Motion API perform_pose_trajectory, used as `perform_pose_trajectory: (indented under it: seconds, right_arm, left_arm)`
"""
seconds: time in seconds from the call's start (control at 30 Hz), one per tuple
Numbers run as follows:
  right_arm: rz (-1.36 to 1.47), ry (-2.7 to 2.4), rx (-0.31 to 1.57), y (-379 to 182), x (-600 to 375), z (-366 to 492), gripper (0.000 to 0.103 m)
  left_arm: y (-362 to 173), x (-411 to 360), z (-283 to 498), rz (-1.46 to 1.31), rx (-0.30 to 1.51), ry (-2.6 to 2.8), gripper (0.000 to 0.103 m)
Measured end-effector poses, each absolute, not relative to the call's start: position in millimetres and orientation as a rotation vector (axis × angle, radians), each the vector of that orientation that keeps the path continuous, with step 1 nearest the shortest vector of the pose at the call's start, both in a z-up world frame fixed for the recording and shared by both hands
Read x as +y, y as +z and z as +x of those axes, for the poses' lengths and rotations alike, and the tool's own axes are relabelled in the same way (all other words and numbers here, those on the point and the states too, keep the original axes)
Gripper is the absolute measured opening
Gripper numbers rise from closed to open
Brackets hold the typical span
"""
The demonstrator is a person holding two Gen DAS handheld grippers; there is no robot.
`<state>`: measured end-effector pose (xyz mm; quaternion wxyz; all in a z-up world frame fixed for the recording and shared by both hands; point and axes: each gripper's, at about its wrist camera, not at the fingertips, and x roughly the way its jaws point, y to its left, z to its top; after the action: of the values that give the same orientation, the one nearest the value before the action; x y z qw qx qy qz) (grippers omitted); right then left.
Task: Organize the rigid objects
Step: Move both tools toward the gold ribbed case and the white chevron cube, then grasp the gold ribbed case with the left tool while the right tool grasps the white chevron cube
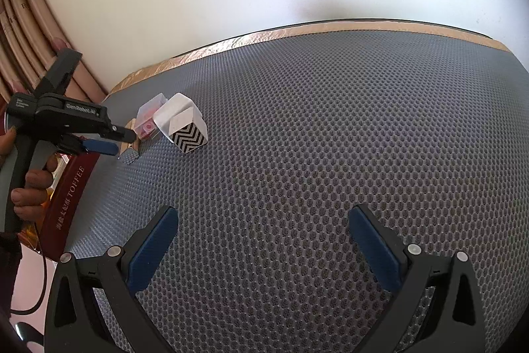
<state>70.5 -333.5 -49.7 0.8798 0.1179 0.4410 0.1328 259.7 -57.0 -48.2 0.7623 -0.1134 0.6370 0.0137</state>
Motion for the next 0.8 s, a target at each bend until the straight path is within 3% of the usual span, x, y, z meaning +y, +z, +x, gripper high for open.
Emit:
perform_pose_trajectory:
  seconds: [0.2, 0.27, 0.3, 0.8]
  right_arm:
    - [0.245, 0.277, 0.919, -50, -331, 70, 0.103]
    - [0.245, 0.277, 0.919, -50, -330, 70, 0.103]
    - [0.245, 0.277, 0.919, -50, -330, 70, 0.103]
    - [0.157, 0.458, 0.889, -34, -302, 84, 0.100]
  left_arm:
    - [-54, -51, 270, -0.237, 1.349, 0.063, 0.055]
    - [-53, -39, 269, -0.289, 1.318, 0.076, 0.042]
    - [-53, -34, 269, -0.289, 1.316, 0.096, 0.030]
    - [-30, -41, 196, -0.357, 1.221, -0.048, 0.029]
